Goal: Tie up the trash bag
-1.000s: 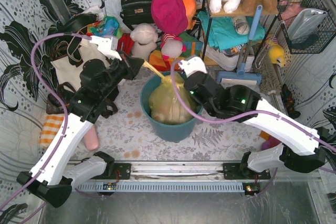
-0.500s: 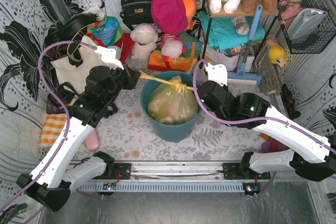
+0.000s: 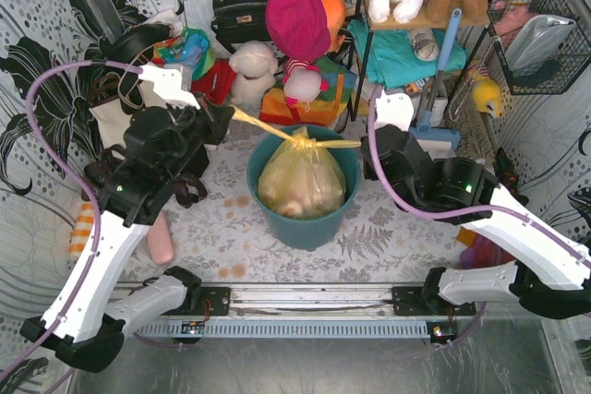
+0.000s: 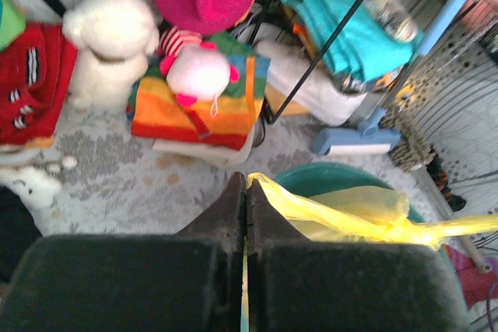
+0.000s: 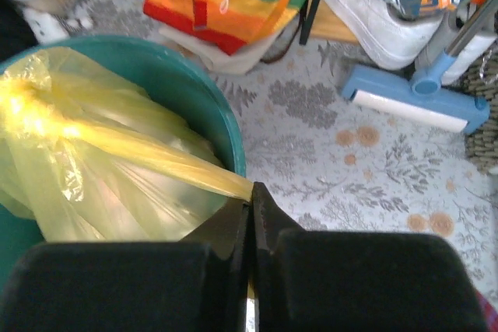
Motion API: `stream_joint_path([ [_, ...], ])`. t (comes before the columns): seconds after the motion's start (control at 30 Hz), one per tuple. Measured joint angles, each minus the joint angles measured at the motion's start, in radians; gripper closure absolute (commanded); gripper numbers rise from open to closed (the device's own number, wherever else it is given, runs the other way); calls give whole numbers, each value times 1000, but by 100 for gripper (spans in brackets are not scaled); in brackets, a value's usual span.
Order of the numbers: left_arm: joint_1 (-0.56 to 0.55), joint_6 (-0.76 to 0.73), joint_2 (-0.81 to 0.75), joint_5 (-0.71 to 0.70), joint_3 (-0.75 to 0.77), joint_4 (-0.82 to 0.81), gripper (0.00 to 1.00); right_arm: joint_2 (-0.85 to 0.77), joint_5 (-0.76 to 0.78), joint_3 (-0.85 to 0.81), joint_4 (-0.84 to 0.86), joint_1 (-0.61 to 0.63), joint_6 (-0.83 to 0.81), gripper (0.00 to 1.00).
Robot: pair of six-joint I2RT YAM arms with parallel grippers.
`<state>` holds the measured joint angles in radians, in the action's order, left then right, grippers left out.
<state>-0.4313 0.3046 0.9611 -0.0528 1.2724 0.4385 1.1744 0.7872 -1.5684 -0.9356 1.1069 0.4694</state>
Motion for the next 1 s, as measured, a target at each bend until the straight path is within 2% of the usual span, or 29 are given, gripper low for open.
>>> stream_joint_path([
  [0.17, 0, -5, -20, -6, 36, -6, 100, 2, 16, -43, 24, 0, -25, 100],
  [0.4, -1, 5, -40, -24, -129, 20, 100, -74, 8, 157, 10, -2, 87, 100],
  [0.57, -2, 13, -6, -26, -160, 57, 100, -86, -6, 185, -14, -2, 144, 100],
  [0.83, -3, 13, -7, -42, -103, 90, 100, -84, -9, 177, -10, -2, 135, 100],
  [1.0, -3, 11, -7, -59, 3, 117, 100, -31, 5, 45, -10, -4, 52, 100],
])
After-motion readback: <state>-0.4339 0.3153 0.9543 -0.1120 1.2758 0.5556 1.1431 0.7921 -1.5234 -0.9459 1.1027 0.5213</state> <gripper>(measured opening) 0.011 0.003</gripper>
